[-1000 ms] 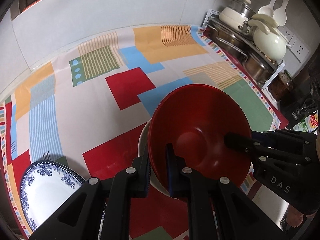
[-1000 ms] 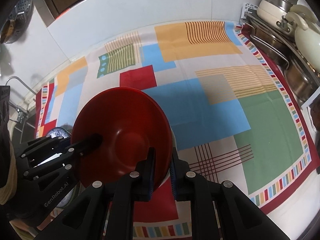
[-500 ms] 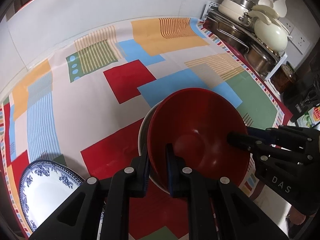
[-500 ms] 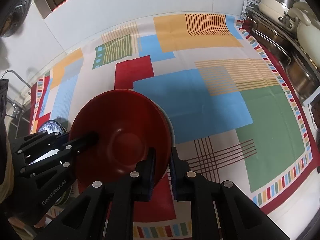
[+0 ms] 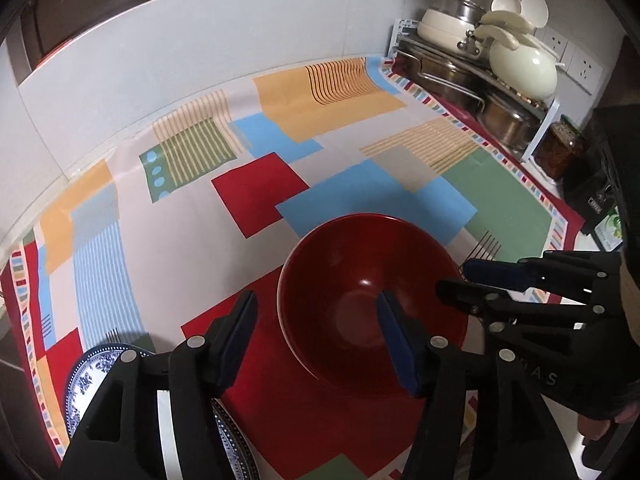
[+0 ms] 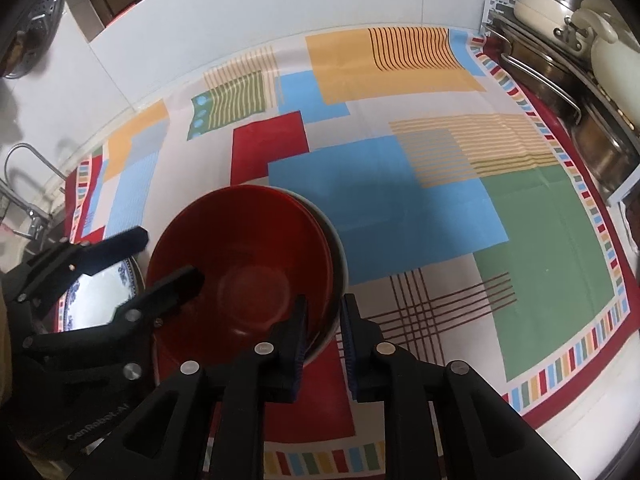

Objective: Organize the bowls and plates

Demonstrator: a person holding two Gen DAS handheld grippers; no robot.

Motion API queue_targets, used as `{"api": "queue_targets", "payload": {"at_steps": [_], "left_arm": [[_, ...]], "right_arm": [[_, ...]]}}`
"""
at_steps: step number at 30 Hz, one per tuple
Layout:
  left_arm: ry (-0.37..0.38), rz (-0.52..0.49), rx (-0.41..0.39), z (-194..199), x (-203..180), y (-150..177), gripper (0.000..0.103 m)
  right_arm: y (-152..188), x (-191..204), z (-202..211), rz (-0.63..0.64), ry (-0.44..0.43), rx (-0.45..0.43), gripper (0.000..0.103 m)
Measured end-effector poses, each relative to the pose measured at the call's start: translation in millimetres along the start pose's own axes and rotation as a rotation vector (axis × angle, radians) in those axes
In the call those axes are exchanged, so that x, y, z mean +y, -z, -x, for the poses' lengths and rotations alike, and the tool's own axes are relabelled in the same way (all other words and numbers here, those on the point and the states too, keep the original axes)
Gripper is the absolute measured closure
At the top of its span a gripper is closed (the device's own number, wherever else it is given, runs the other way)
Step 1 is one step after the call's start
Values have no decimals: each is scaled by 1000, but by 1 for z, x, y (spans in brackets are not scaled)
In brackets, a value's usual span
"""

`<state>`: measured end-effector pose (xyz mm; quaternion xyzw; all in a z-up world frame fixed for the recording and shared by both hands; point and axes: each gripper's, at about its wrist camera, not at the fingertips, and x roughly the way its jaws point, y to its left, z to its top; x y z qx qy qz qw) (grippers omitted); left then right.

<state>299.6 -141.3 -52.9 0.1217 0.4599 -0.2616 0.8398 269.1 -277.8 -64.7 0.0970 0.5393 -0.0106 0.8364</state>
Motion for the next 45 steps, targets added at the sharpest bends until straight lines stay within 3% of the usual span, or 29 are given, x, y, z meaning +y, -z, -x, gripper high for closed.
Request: {"api": "queue_targets", "payload": {"at_steps": [8, 17, 33, 39, 45], "left_arm": [[-28, 39, -16, 4, 17, -2, 42], [-51, 65, 18, -10, 29, 3, 42], [12, 100, 132, -53, 26, 12, 46], [39, 134, 165, -66, 28, 14, 46], [90, 178, 175, -72, 29, 14, 57]], "right_arm": [[-3, 6, 10, -13, -4, -55, 57], [-8, 2, 3, -65, 24, -86, 57], [2, -10, -29, -191, -68, -26, 57], [4, -13, -37, -195, -63, -8, 57], [5, -14, -44, -209, -88, 13, 58]]}}
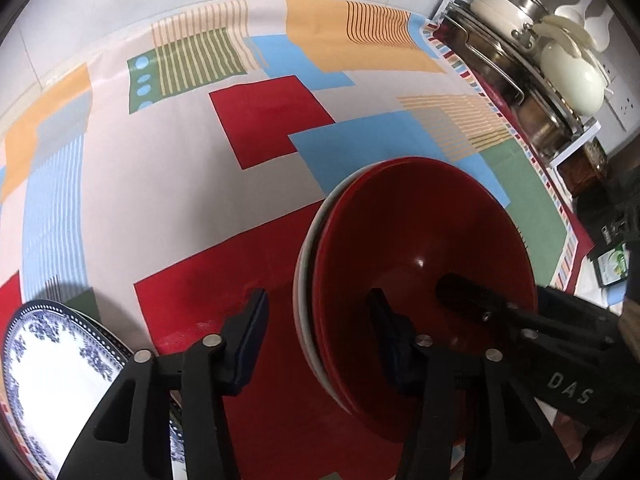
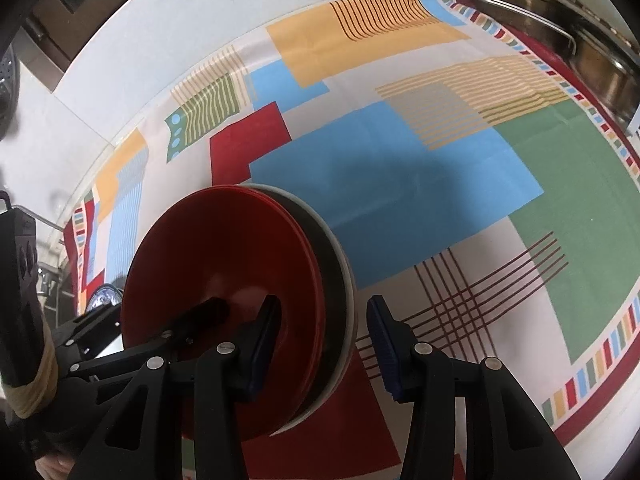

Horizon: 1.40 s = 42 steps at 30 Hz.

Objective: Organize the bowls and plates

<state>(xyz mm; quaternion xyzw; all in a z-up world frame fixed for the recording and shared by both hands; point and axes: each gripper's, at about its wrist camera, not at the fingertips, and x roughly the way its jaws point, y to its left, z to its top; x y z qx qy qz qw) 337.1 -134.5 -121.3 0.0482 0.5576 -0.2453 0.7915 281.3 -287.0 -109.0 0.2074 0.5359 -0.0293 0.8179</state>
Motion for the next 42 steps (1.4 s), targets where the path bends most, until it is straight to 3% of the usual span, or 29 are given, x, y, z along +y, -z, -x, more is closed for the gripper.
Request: {"api": "queue_targets", "payload": {"at_steps": [4, 15, 23, 31, 42], "left_arm": [[36, 19, 3, 0, -1, -1, 69], [-18, 36, 5, 4, -4, 0, 70], [-36, 71, -49, 32, 11, 10, 70], [-89, 130, -147, 80, 43, 26, 70], [-173, 242, -203, 129, 101, 72, 70]], "right_arm": [[3, -1, -3, -18, 4, 17, 70], [4, 0, -4, -74, 13, 38, 71], [4, 15, 2, -54, -5, 39, 71], [3, 61, 21, 40, -57, 21, 71], [24, 142, 27, 179, -139, 43, 71]]}}
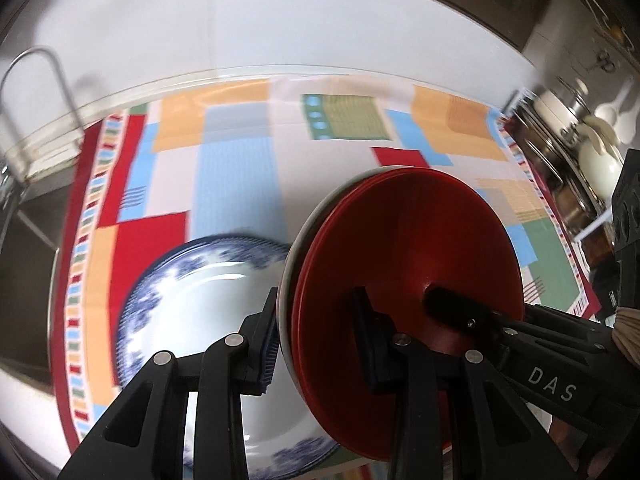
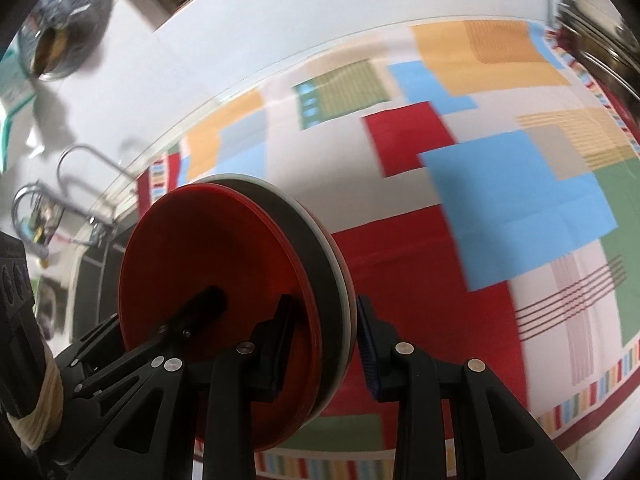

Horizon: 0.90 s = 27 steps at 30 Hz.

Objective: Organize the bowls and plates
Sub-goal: 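Carry the nested bowls with both tools and lower them onto the blue-and-white plates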

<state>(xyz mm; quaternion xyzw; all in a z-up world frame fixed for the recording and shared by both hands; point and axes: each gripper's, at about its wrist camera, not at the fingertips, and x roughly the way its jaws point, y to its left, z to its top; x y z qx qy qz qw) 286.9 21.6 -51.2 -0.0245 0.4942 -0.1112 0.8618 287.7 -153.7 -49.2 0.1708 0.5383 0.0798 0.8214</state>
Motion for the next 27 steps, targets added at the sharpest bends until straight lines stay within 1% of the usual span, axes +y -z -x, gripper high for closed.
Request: {"api": "queue_targets", "payload": {"at_steps": [6, 13, 19, 27], "left_arm": [[-30, 61, 1, 12, 37, 18, 70], [-34, 113, 21, 17, 69, 34, 70], [-31, 136, 52, 12, 85, 43, 70], [-22, 146, 91, 1, 94, 46, 70]], "right_arm": [[12, 39, -12, 62, -29, 43, 71], [26, 72, -26, 109, -43, 80, 71], [36, 86, -39, 126, -37, 112, 71], [41, 91, -53, 121, -25, 151, 71]]}}
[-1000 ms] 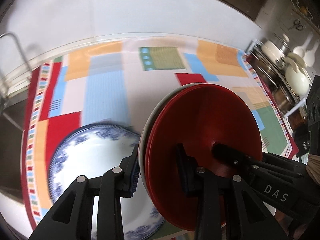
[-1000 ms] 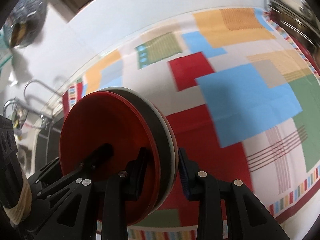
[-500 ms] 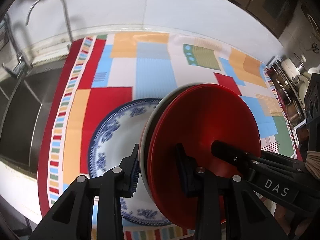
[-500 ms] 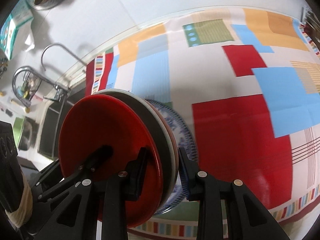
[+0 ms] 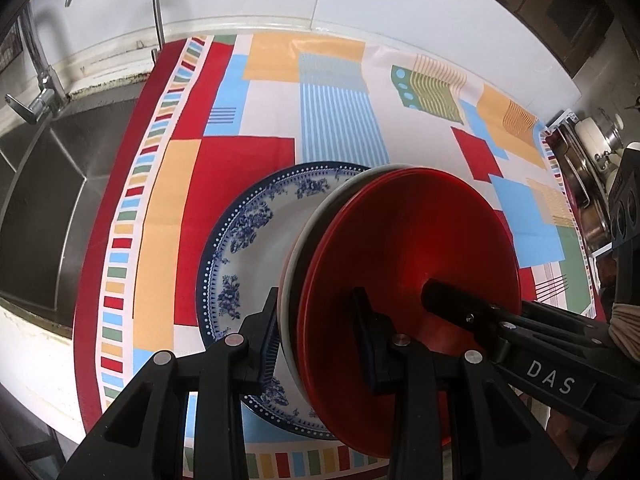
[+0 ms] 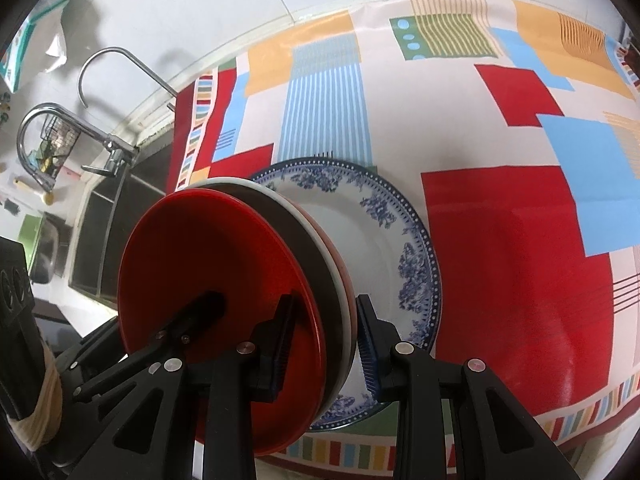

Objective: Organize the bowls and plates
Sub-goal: 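Carry the nested bowls with both tools and lower them onto the blue-and-white plates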

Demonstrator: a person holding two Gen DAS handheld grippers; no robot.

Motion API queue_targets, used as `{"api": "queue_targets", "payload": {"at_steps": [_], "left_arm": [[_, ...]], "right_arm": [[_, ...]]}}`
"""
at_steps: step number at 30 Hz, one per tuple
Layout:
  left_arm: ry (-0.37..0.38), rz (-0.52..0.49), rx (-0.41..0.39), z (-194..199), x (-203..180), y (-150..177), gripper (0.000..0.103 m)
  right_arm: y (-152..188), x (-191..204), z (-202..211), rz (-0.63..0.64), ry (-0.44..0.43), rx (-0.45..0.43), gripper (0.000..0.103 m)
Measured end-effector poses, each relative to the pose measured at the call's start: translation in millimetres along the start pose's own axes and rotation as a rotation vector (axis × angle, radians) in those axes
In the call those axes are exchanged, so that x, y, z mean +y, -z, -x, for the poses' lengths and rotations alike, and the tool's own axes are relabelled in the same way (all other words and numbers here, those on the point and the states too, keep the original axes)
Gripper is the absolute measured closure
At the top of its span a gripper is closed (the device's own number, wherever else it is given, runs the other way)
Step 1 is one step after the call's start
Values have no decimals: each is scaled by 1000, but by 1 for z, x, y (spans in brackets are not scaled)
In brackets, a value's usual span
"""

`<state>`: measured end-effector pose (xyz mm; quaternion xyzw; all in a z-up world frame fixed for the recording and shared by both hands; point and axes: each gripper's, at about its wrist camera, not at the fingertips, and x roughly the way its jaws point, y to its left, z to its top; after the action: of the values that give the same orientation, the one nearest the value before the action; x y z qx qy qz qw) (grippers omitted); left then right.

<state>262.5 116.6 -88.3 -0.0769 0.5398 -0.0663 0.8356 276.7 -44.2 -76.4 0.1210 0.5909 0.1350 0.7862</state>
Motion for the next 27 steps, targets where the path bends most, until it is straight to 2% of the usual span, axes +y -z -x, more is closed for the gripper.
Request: {"api": "queue_targets", "payload": {"at_steps": [13, 20, 24, 27], "left_arm": [[22, 8, 43, -15, 6, -4, 70], [38, 7, 55, -22, 9, -6, 71], [46, 0, 46, -22, 9, -7, 71], [34, -16, 18, -18, 9, -8, 65]], "right_arm": [[-2, -2, -14, -23, 21, 36, 71], [-5, -2, -17, -17, 41, 25, 71], [-6, -3, -19, -15, 42, 14, 71], [-5, -3, -19, -11, 46, -4, 71]]}}
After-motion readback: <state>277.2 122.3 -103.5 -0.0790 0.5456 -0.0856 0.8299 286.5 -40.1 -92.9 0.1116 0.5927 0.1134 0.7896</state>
